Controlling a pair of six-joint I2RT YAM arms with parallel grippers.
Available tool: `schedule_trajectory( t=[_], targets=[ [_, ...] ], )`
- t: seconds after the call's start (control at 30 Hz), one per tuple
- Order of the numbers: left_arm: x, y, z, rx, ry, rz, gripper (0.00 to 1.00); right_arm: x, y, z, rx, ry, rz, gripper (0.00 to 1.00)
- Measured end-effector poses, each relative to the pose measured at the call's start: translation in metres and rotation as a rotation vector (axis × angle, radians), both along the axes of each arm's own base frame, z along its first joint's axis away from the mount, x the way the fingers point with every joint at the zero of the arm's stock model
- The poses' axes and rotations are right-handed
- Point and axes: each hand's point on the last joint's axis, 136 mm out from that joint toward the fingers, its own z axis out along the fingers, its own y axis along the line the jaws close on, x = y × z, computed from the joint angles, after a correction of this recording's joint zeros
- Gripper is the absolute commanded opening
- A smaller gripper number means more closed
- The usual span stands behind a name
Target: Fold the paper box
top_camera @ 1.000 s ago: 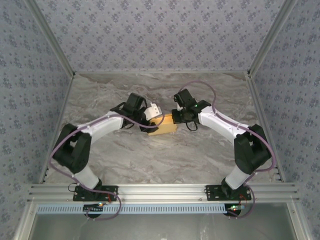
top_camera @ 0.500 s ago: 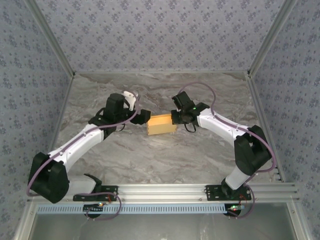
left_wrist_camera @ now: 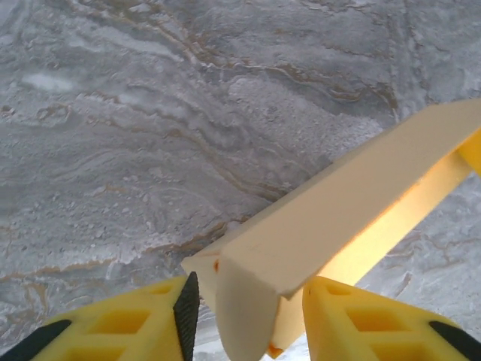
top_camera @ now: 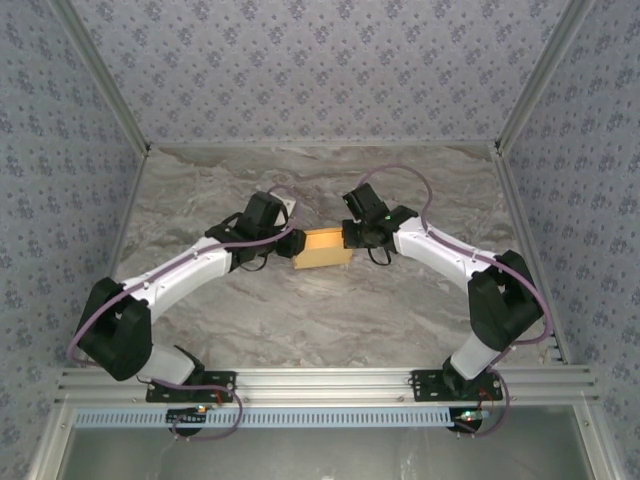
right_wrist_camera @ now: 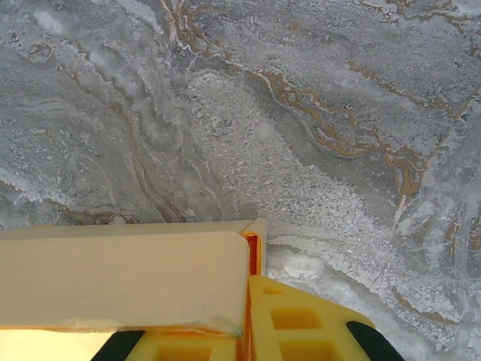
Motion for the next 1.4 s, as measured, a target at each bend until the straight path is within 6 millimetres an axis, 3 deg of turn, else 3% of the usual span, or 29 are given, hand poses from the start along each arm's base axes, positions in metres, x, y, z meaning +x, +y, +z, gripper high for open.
schedule_trajectory(
  t=[0.33, 1.1, 1.4],
  targets=[
    [0.006, -0.004, -0.002, 0.027, 0.017, 0.042, 0.15, -0.002, 0.001, 0.000, -0.021, -0.015, -0.022, 0.12],
    [0.002, 0.000, 0.002, -0.045, 0.170, 0.232, 0.11, -0.010, 0.002, 0.001, -0.105, -0.065, -0.074, 0.15],
    [-0.001, -0.002, -0.008, -0.081, 0.248, 0.282, 0.10, -0.010, -0.001, 0.001, -0.116, -0.069, -0.088, 0.15]
  ],
)
